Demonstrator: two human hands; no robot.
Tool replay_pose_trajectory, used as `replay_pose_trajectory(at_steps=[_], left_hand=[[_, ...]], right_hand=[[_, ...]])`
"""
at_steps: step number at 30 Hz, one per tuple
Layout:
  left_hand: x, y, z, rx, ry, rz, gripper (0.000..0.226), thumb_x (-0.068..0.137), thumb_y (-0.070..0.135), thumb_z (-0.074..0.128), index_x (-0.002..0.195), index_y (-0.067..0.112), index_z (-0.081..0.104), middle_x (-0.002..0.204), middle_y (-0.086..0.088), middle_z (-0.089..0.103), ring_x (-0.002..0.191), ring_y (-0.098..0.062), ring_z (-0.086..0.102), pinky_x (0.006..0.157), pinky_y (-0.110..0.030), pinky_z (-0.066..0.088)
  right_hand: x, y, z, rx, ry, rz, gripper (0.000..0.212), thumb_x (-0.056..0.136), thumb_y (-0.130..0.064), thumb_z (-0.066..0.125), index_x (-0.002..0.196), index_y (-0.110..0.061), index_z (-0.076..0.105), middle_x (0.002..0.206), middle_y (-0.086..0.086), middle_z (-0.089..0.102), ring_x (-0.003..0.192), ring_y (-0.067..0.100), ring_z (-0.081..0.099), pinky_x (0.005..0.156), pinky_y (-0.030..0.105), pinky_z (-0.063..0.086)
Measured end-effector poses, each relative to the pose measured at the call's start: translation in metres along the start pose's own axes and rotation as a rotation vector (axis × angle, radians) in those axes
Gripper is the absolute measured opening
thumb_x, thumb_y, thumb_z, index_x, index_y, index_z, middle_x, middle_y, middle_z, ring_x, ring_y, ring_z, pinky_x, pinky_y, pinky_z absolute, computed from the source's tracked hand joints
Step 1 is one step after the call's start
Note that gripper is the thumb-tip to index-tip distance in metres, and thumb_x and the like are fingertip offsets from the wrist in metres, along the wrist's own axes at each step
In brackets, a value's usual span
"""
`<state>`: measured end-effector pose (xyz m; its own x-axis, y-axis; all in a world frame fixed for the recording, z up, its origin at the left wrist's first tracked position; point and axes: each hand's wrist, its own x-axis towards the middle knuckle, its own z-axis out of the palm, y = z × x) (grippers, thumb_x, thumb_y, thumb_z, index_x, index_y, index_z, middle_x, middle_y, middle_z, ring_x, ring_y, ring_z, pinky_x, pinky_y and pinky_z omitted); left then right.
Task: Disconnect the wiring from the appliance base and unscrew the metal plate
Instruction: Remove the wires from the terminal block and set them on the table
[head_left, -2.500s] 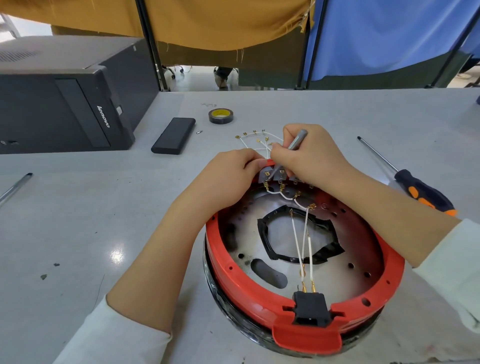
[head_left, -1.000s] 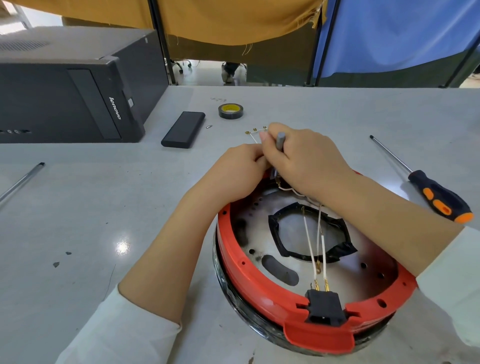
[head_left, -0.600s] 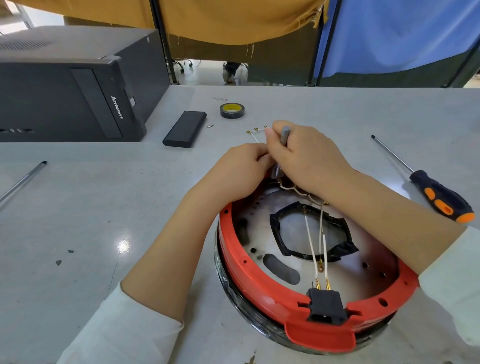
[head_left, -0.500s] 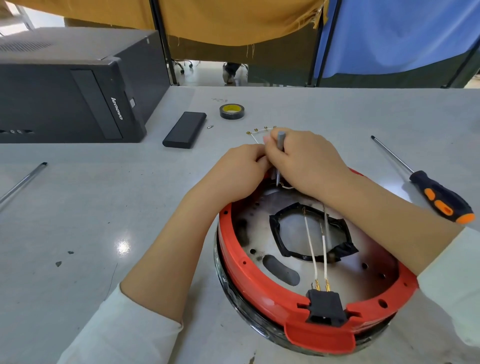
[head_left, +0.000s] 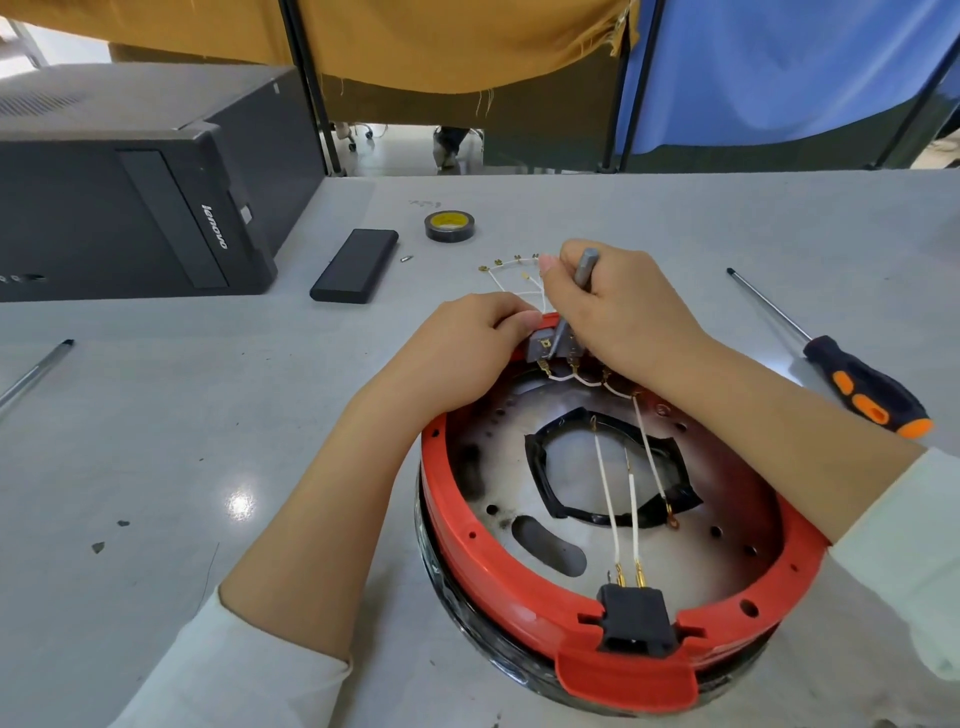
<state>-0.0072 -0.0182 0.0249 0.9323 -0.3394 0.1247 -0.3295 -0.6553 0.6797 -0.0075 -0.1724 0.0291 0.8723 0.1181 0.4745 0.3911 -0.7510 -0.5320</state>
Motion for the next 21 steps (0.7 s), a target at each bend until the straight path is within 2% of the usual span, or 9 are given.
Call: replay_pose_trajectory(at_steps=[4,7,10,14,21], left_hand=[[-0.0005,0.0012,-0.0005,-0.012,-0.012,-0.013,0.028,0.098,0.035,0.042,0.106,0.022,0.066,0.095,0.002,0.067,0.087,-0.014,0.057,0.076,-0.025,0.043],[-0.0002,0.0003,-0.0001,-0.011,-0.008,-0.014,0.028,0.098,0.035,0.042,0.104,0.023,0.066,0.089,0.003,0.066,0.077,-0.009,0.054,0.07,-0.023,0.041],[0.0,-0.0004,0.0003,-0.009,-0.006,-0.011,0.028,0.098,0.036,0.042,0.104,0.024,0.066,0.087,0.004,0.065,0.071,-0.004,0.051,0.066,-0.02,0.039],[-0.0003,0.0001,-0.0002,-0.008,-0.008,-0.019,0.027,0.098,0.036,0.043,0.106,0.024,0.066,0.088,0.004,0.065,0.072,-0.005,0.052,0.066,-0.019,0.04],[-0.0012,0.0012,-0.0004,0.009,0.002,-0.031,0.028,0.098,0.036,0.043,0.109,0.024,0.066,0.098,0.003,0.067,0.088,-0.014,0.056,0.071,-0.014,0.039]], right_hand=[[0.0005,0.0038,-0.004,0.13,0.024,0.029,0.041,0.096,-0.03,0.049,0.062,-0.011,0.036,0.051,0.014,0.048,0.038,0.009,0.048,0.047,0.026,0.039],[-0.0013,0.0037,-0.004,0.094,0.004,0.022,0.041,0.092,-0.029,0.055,0.062,-0.007,0.037,0.057,0.022,0.054,0.041,0.015,0.048,0.047,0.034,0.039],[-0.0024,0.0044,-0.004,0.118,-0.022,0.043,0.038,0.088,-0.024,0.058,0.061,-0.005,0.039,0.049,0.014,0.056,0.032,0.013,0.048,0.043,0.033,0.038],[-0.0012,0.0062,-0.0045,0.175,-0.043,0.093,0.035,0.085,-0.02,0.058,0.06,-0.007,0.037,0.045,0.011,0.057,0.03,0.021,0.05,0.038,0.027,0.035],[0.0047,0.0046,-0.0032,0.236,-0.089,0.19,0.033,0.079,-0.012,0.055,0.055,-0.017,0.033,0.04,0.006,0.046,0.026,0.014,0.042,0.032,0.015,0.026]])
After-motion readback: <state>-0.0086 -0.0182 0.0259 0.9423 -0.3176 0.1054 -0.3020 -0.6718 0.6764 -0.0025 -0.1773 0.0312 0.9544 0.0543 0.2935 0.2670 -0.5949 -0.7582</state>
